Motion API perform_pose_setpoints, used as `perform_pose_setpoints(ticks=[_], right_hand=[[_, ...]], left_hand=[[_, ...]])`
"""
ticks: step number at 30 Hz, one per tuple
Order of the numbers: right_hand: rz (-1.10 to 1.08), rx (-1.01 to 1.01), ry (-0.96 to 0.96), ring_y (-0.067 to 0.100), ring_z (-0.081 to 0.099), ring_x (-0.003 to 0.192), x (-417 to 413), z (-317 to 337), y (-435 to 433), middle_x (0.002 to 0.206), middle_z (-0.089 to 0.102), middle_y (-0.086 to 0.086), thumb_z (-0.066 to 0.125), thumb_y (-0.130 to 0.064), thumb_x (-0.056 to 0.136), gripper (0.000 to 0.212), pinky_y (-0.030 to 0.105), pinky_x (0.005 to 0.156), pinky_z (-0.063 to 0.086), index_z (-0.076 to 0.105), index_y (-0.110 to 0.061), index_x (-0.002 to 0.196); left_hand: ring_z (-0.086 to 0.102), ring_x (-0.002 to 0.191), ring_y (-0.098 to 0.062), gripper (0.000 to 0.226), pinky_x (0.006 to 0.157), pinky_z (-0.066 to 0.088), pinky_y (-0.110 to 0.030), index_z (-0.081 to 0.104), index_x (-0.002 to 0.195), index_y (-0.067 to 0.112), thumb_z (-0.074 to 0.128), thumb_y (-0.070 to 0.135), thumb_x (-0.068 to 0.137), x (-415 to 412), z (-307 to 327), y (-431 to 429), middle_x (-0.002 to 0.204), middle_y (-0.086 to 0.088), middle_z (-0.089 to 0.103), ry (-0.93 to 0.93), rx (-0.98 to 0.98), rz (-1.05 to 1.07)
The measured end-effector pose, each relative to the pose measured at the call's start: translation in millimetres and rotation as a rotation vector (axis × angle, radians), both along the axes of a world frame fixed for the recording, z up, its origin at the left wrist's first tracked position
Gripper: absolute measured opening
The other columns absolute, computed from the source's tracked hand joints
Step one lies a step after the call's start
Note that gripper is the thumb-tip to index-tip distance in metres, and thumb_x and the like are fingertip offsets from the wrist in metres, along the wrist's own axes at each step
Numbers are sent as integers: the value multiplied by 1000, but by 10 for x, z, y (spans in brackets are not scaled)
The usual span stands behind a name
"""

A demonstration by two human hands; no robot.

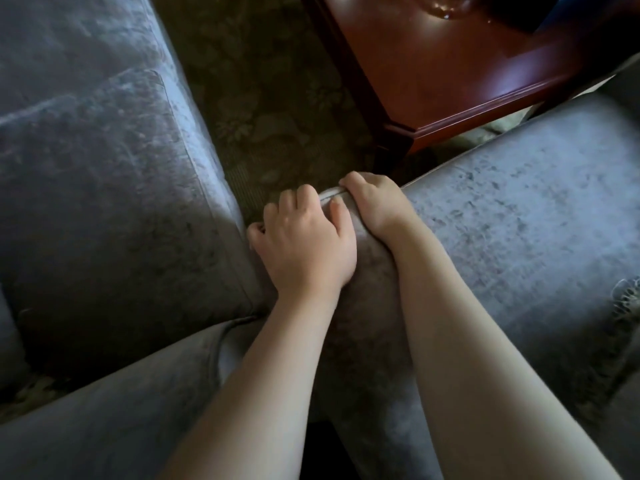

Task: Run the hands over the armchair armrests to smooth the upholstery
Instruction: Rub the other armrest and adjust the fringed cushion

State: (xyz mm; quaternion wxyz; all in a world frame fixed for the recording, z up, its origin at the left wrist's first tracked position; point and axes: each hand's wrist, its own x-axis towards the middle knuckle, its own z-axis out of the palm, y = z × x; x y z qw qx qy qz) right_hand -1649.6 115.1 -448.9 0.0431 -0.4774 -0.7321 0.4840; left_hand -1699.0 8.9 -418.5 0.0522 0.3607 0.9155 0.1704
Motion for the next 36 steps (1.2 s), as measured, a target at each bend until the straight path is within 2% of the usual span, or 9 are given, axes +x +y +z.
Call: perform_pose_setpoints(ticks=[3,9,13,18,21,24,27,32,36], right_hand=[[-85,48,44,23,55,79,-28,-27,36,69,59,0,42,-29,91,36,39,74,43,58,-13,63],[-26,32,147,26,60,98,30,11,15,104,68,14,48,-16,92,26,41,88,46,69,-3,99],[-69,-38,76,19,51,73,-6,104,20,72,58,8,43,-28,91,38,39,75,43,59,4,77],[2,9,26,20,51,85,46,144,-71,78,55,-6,38,-31,95,29,29,70,37,56,-23,73],[6,26,9,26,53,93,54,38,-229,86,59,2,37,-33,93,31,42,91,42,59,-20,75],[-70,52,-9,23,52,81,-14,-39,-278,67,54,-6,38,-39,86,38,53,92,40,51,-22,55],[-167,42,38,22,52,70,-19,-47,-271,56,52,-3,42,-40,81,41,45,79,42,48,-18,47],[-233,75,39,24,57,88,134,75,-340,88,65,5,42,-35,91,31,34,72,41,65,-18,81],[-296,37,-149,31,55,100,818,130,-697,109,61,14,34,-40,95,35,34,74,37,58,-14,97]], left_hand=[[54,95,-29,36,84,34,-45,60,96,14,39,41,87,-29,-23,49,99,-5,63,-6,13,24],[54,94,-28,37,83,35,-46,62,94,16,39,43,83,-18,15,89,97,-4,62,-12,-16,34],[53,98,-28,36,84,34,-46,61,95,15,41,43,86,-15,31,62,100,-5,62,-30,9,33],[53,97,-28,33,84,34,-45,61,95,13,44,40,89,44,37,-97,98,-5,63,-32,108,0],[55,91,-30,33,80,34,-42,63,90,12,46,39,86,75,-31,-278,92,-6,65,12,146,30],[53,95,-31,34,80,31,-41,62,92,12,43,39,85,28,-88,-285,95,-7,64,-26,105,55],[53,97,-33,36,80,32,-41,62,95,12,42,40,84,16,-65,-252,98,-8,64,-36,79,58],[51,106,-35,42,85,33,-44,60,110,13,39,41,87,41,4,-260,112,-13,60,-27,17,38],[38,125,-36,45,102,23,-54,43,133,19,32,37,94,44,127,-257,138,-15,41,55,-143,-55]])
